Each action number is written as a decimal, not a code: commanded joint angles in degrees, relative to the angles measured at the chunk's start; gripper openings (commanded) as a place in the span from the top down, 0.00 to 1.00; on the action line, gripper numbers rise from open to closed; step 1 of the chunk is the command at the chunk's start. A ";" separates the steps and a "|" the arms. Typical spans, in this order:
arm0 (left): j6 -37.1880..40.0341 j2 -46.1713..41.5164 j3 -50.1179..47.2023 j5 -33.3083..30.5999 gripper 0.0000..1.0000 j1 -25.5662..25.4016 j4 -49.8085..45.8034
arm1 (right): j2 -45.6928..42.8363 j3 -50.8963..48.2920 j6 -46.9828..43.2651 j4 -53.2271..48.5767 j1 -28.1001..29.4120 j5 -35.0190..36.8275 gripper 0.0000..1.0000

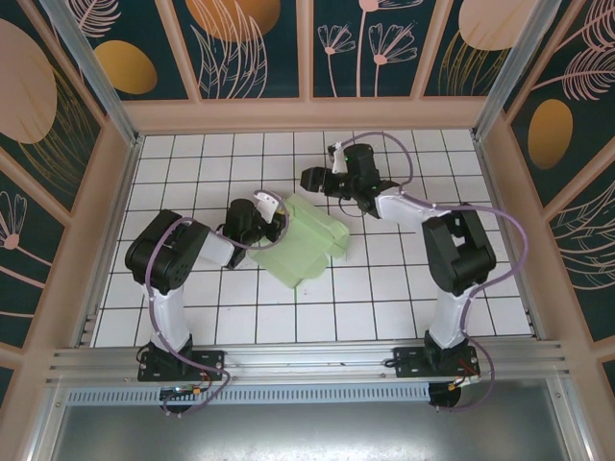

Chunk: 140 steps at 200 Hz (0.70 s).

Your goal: Fold the paper box

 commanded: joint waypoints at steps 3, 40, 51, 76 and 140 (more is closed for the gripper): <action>1.07 -1.32 -3.83 -2.07 0.93 -1.17 -0.70 | 2.07 2.16 2.41 -0.74 2.14 -3.72 0.31; -0.88 0.17 -7.08 -2.26 0.92 -1.18 4.27 | 4.32 1.21 3.49 0.94 3.97 -4.79 0.32; -0.93 0.67 -6.86 -2.13 0.91 -1.18 4.53 | 5.06 1.25 3.97 1.25 4.20 -5.00 0.34; -0.63 0.69 -6.28 -2.49 0.87 -1.18 3.40 | 6.24 1.38 4.16 1.56 4.72 -5.58 0.41; -1.01 0.95 -3.91 -4.31 0.77 -1.18 0.88 | 8.00 -1.28 2.67 0.71 4.60 -4.37 0.64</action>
